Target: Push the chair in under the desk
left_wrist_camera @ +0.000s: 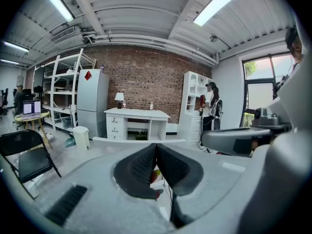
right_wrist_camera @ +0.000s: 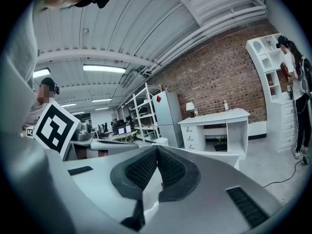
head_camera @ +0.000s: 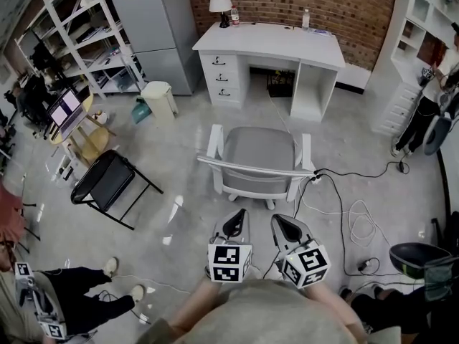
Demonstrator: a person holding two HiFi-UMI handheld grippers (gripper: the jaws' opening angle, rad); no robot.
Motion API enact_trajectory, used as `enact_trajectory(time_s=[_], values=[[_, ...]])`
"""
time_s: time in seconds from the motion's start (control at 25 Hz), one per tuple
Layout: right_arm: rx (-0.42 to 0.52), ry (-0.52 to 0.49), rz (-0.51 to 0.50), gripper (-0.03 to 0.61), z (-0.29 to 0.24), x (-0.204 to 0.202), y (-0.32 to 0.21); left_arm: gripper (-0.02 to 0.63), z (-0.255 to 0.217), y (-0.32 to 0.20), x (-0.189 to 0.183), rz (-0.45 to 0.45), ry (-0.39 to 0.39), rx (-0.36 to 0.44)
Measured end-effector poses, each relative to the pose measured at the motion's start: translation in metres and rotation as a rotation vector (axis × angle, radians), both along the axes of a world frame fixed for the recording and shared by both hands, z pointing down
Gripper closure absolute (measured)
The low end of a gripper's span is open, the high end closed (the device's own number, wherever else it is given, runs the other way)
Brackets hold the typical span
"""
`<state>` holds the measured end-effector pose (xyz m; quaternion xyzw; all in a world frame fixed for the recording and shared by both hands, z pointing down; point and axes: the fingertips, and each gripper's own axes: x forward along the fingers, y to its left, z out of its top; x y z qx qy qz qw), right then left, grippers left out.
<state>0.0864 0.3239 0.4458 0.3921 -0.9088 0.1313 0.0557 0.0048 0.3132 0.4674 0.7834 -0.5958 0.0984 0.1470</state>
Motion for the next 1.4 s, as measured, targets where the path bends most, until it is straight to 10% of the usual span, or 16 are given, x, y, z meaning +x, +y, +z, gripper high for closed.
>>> enact_trajectory(time_s=[1.4], values=[[0.004,0.009,0.119,0.571,0.000,-0.075,-0.097,0.603,0.009,-0.103,-0.074,0.144,-0.012,-0.016]])
